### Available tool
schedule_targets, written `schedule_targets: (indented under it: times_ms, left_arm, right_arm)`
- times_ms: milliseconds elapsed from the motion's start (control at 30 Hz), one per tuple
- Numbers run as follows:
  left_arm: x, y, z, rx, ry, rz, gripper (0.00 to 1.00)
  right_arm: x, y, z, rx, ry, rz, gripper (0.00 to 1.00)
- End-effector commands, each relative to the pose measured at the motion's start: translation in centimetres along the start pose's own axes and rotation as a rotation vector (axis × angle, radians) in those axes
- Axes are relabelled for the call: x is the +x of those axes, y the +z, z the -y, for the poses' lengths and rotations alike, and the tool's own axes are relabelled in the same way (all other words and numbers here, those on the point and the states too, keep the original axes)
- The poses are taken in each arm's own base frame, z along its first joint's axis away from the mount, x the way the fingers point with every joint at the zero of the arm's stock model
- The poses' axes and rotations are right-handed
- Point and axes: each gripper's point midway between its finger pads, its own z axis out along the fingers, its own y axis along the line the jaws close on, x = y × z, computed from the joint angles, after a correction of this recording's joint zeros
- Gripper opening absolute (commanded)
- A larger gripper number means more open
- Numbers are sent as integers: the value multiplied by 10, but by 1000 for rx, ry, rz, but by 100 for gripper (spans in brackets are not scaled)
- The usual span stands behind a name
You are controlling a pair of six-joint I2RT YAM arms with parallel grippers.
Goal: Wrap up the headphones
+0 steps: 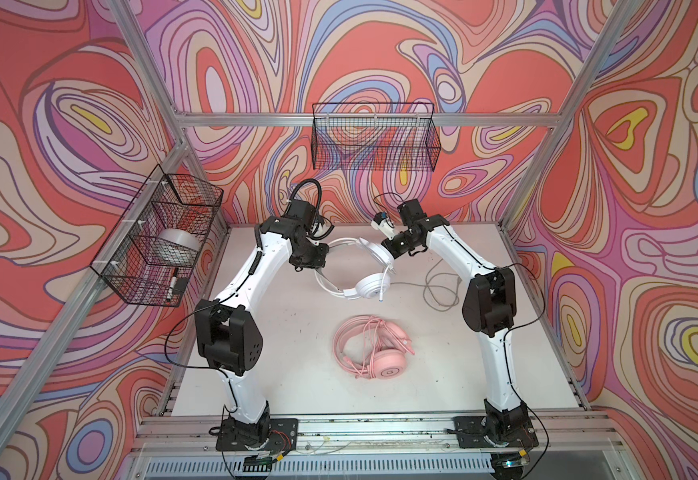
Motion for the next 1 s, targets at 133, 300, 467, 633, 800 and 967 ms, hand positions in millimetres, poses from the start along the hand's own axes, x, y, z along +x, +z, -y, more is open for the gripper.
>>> schedule_targets:
  times_ms: [133,300,467,633,800,967]
  left_arm:
    - [-9,-25,20,89,-9,85,0]
    - [-11,-30,22,99,-16,97,0]
    - [-11,-36,21,101,-34,107,0]
    - [-14,-40,17,102,-75,122,0]
    - [-16,-39,18,116,-90,125,0]
    - [-16,-37,19,125,-98,119,0]
  right_arm:
    - [12,-8,7,-26,55,76,34]
    - [17,-17,24,3,97,152,50]
    - [35,-26,41,144,57,108,58]
    - [69,-47,63,344,58,-7,59]
    - [88,-64,64,368,96,-3,64]
    - [97,-59,54,303,97,7,74]
